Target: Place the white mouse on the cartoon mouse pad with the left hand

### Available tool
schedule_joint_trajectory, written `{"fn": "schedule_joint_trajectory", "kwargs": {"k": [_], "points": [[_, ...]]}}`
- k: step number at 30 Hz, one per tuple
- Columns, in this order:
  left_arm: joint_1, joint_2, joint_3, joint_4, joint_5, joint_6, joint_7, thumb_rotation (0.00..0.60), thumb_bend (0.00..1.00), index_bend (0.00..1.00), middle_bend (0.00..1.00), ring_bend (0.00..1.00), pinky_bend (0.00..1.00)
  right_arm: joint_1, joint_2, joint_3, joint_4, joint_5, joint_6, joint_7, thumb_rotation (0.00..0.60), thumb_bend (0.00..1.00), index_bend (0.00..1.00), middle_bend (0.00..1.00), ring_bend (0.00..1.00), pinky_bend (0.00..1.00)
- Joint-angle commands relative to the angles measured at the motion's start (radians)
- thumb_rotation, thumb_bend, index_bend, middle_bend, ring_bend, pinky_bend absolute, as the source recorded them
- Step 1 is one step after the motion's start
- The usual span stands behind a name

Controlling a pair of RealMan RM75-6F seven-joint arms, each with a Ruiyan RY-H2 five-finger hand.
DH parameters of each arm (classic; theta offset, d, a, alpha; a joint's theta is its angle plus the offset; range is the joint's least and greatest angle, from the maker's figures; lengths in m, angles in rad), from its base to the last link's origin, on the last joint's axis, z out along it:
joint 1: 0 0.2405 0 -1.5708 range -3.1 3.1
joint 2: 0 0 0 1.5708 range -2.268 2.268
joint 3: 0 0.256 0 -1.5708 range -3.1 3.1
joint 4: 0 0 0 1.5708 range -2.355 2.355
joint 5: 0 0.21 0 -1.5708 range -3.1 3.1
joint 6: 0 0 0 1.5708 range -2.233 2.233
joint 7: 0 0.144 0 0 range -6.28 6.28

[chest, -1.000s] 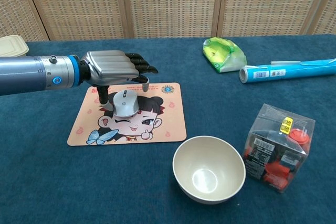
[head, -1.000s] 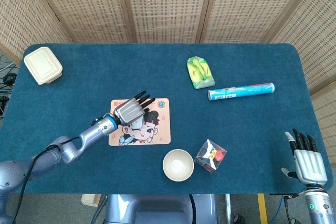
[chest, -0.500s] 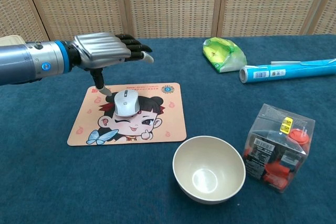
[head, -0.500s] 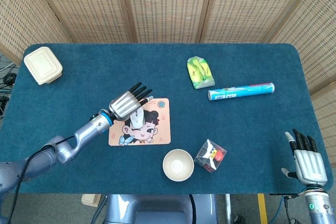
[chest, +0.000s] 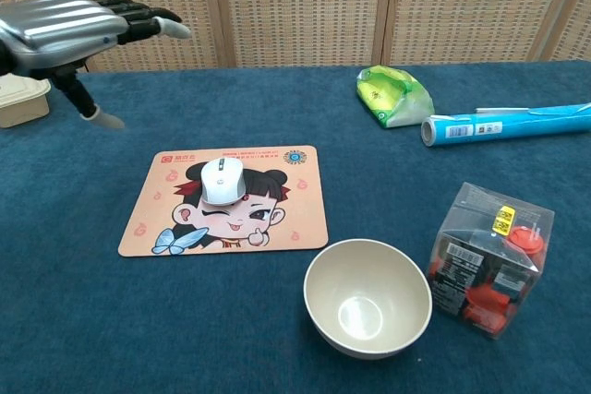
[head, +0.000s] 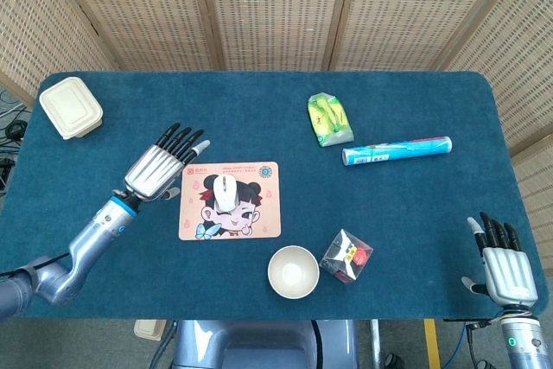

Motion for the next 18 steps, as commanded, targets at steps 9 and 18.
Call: {"fn": "schedule_joint_trajectory", "kwargs": {"k": [9, 18], "points": [[0.375, 0.020, 0.169, -0.203, -0.018, 0.350, 0.150, 0.600, 0.08, 0.00, 0.00, 0.00, 0.00, -0.013, 0.009, -0.007, -0.029, -0.042, 0.048, -0.015, 0.600, 0.10, 0.00, 0.00, 0.00, 0.00], [0.476, 0.027, 0.183, -0.261, 0.016, 0.438, 0.169, 0.600, 0.09, 0.00, 0.00, 0.00, 0.00, -0.018, 0.015, -0.008, -0.042, -0.067, 0.068, -0.011, 0.600, 0.10, 0.00, 0.00, 0.00, 0.00]]}}
